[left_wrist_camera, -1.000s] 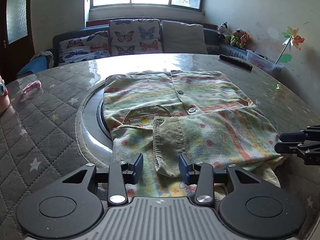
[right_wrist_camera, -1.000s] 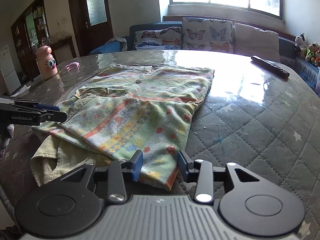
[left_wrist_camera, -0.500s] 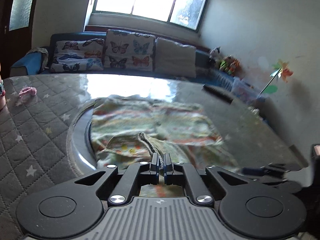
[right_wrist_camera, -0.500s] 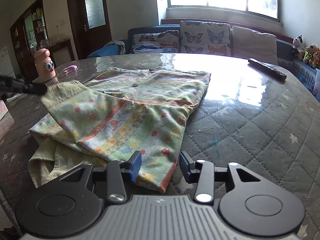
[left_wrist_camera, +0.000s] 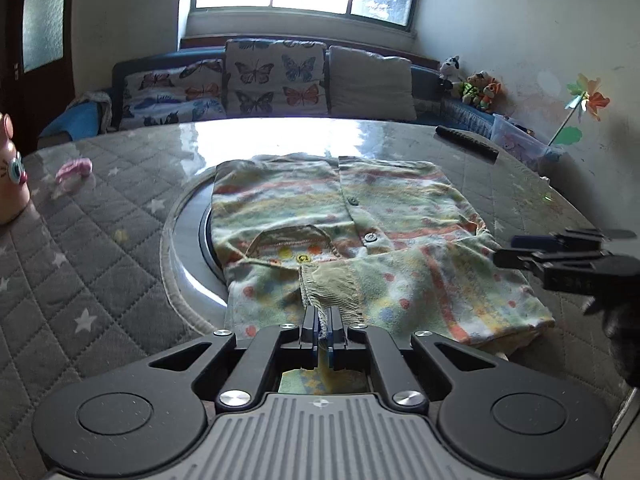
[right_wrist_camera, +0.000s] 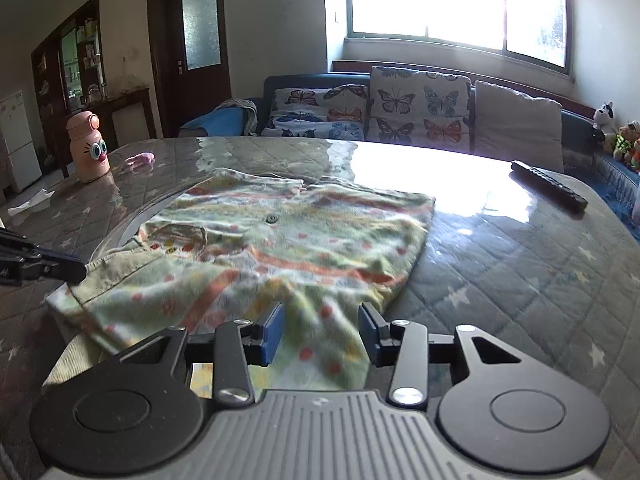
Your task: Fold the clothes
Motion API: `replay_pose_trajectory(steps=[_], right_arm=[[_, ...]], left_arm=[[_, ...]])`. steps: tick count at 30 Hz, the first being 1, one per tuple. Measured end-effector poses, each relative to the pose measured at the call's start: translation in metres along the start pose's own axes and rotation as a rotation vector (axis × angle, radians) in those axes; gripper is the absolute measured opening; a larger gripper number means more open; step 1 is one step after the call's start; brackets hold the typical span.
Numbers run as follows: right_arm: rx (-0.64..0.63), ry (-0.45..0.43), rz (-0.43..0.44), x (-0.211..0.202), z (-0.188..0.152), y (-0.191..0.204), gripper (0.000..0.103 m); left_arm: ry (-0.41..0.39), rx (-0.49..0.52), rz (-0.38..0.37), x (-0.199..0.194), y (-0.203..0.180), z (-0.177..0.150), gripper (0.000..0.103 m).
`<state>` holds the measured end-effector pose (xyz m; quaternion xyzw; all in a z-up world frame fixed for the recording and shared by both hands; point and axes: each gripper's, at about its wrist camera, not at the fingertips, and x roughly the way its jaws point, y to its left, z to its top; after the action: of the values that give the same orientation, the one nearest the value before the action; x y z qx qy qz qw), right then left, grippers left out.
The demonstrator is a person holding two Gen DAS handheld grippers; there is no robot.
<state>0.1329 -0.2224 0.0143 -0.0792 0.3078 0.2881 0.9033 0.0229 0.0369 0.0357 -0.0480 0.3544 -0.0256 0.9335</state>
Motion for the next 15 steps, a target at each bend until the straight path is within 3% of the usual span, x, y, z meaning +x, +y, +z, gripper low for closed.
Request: replay_pose_trajectory(steps=[8,15], right_arm=[[-0.008,0.028,-0.010,0.015,0.000,-0.002,0.039],[-0.020,0.039,0.024,0.023,0.002,0.008,0.039]], left_arm=[[0.055,0.030,0.044,0.008,0.008,-0.011,0.008],[-0.025,0.057,0.007,0.003,-0.001,0.015,0.007]])
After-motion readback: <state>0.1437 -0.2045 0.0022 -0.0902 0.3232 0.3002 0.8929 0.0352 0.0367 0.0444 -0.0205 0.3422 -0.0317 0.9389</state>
